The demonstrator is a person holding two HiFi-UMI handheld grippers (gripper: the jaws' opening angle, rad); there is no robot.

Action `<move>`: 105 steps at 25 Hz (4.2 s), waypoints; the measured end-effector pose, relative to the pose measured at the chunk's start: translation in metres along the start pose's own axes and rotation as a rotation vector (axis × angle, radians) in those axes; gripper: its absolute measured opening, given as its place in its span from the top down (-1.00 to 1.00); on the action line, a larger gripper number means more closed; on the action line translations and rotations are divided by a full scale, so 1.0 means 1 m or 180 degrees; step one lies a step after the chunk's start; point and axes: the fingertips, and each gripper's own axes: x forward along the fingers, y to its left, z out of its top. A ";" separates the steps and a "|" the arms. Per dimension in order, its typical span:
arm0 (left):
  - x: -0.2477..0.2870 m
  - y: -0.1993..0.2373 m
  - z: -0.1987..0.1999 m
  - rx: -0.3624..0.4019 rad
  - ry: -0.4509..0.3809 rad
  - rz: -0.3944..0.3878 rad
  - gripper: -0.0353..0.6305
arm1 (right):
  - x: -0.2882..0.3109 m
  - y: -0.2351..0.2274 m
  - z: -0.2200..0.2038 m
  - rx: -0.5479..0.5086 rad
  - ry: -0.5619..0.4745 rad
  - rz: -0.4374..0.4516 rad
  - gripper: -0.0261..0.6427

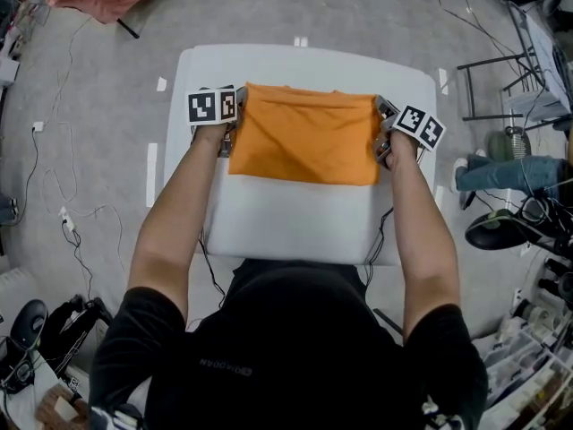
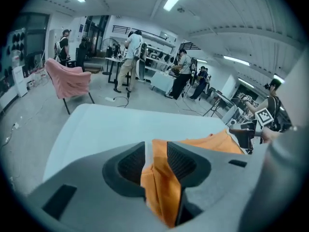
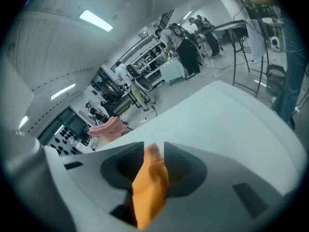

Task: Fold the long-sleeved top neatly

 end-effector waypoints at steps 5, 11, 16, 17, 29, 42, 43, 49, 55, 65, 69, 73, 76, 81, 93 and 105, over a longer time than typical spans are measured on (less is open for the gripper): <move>-0.026 0.000 0.006 0.0040 -0.0178 -0.0003 0.51 | -0.031 0.001 0.011 -0.0268 -0.0193 -0.0009 0.59; -0.068 -0.019 0.005 0.0243 -0.0434 -0.0170 0.51 | -0.074 0.044 -0.007 -0.0913 -0.0312 0.0291 0.81; -0.103 -0.050 -0.011 0.0382 -0.0569 -0.0356 0.63 | -0.108 0.062 -0.043 -0.1555 -0.0257 0.0279 0.87; -0.110 -0.057 -0.015 0.0420 -0.0587 -0.0384 0.71 | -0.115 0.066 -0.050 -0.1627 -0.0263 0.0289 0.89; -0.176 -0.118 -0.079 0.0696 -0.0713 -0.0664 0.87 | -0.183 0.087 -0.129 -0.1521 -0.0371 0.0500 0.91; -0.196 -0.140 -0.130 0.0960 -0.0572 -0.0560 0.87 | -0.134 0.025 -0.106 -0.1722 -0.0237 -0.0014 0.59; -0.198 -0.139 -0.129 0.0933 -0.0592 -0.0523 0.87 | -0.123 0.014 -0.100 -0.1650 -0.0200 -0.0045 0.53; -0.216 -0.130 -0.134 0.0747 -0.0666 -0.0255 0.87 | -0.068 -0.038 -0.087 -0.0955 0.0139 -0.0132 0.41; -0.218 -0.132 -0.151 0.0477 -0.0648 -0.0133 0.87 | -0.041 -0.044 -0.101 -0.0911 0.0405 -0.0050 0.25; -0.211 -0.136 -0.160 0.0205 -0.0615 -0.0047 0.87 | -0.045 -0.029 -0.092 -0.0640 0.0270 0.0283 0.18; -0.208 -0.130 -0.162 0.0152 -0.0573 0.0006 0.87 | -0.033 -0.034 -0.101 -0.0754 0.0450 0.0060 0.14; -0.206 -0.125 -0.165 0.0128 -0.0533 0.0006 0.87 | -0.028 -0.034 -0.106 -0.1145 0.0493 -0.0333 0.27; -0.202 -0.127 -0.168 0.0141 -0.0508 -0.0007 0.87 | -0.027 -0.031 -0.111 -0.1326 0.0499 -0.0460 0.38; -0.197 -0.132 -0.164 0.0202 -0.0509 -0.0064 0.87 | -0.027 -0.034 -0.107 -0.1120 0.0374 -0.0311 0.53; -0.195 -0.124 -0.156 0.0342 -0.0512 -0.0169 0.87 | -0.045 -0.047 -0.092 -0.1060 0.0410 -0.0088 0.79; -0.200 -0.115 -0.145 0.0466 -0.0545 -0.0346 0.87 | -0.094 -0.062 -0.038 -0.1404 0.0275 -0.0564 0.79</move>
